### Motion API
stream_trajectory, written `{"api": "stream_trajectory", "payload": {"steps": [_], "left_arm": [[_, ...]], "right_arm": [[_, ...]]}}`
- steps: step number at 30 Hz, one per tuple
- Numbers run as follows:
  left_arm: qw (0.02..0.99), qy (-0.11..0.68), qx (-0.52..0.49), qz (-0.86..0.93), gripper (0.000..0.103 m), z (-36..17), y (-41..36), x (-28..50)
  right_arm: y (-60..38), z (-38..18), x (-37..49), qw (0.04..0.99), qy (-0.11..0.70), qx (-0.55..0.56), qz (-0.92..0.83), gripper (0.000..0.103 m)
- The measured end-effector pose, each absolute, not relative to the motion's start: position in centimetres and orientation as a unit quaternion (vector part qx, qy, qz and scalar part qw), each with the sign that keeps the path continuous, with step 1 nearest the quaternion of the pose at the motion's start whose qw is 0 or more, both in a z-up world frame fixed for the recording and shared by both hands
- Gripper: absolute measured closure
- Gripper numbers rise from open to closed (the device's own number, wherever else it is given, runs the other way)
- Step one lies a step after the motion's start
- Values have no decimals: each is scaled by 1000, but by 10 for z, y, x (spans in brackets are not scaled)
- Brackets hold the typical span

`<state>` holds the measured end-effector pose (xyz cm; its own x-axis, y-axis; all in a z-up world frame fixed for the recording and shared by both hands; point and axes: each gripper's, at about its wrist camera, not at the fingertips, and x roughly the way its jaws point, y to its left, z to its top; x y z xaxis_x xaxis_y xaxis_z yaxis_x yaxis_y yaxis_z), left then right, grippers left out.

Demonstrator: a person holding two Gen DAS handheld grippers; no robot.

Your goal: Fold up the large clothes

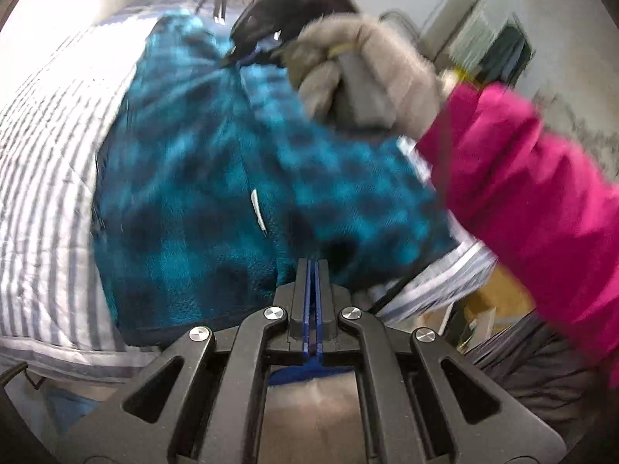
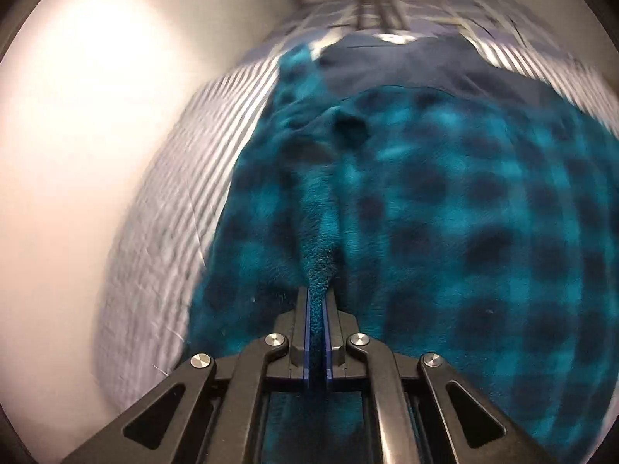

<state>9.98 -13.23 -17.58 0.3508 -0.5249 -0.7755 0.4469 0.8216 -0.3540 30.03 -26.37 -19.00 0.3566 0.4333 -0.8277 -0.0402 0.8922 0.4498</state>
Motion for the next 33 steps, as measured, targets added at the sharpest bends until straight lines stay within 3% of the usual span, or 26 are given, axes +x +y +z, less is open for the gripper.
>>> {"api": "stream_trajectory", "payload": {"steps": [4, 6, 13, 17, 20, 24, 33], "left_arm": [[803, 509, -29, -308, 103, -189, -135, 95], [800, 509, -35, -316, 103, -183, -126, 91], [815, 481, -116, -300, 103, -147, -74, 82], [838, 449, -170, -259, 103, -135, -55, 94], [851, 443, -157, -235, 103, -137, -59, 107], [853, 451, -125, -230, 103, -149, -75, 134], [829, 491, -124, -236, 103, -194, -86, 166]], "right_arm": [[-280, -217, 293, 788, 559, 211, 151, 99], [-278, -215, 290, 789, 565, 195, 143, 88], [-279, -154, 267, 838, 507, 127, 159, 72], [-287, -122, 270, 861, 464, 125, 170, 57], [-281, -108, 290, 867, 454, 117, 171, 54], [-270, -106, 332, 867, 445, 120, 189, 31], [-251, -176, 451, 845, 486, 141, 171, 29]]}}
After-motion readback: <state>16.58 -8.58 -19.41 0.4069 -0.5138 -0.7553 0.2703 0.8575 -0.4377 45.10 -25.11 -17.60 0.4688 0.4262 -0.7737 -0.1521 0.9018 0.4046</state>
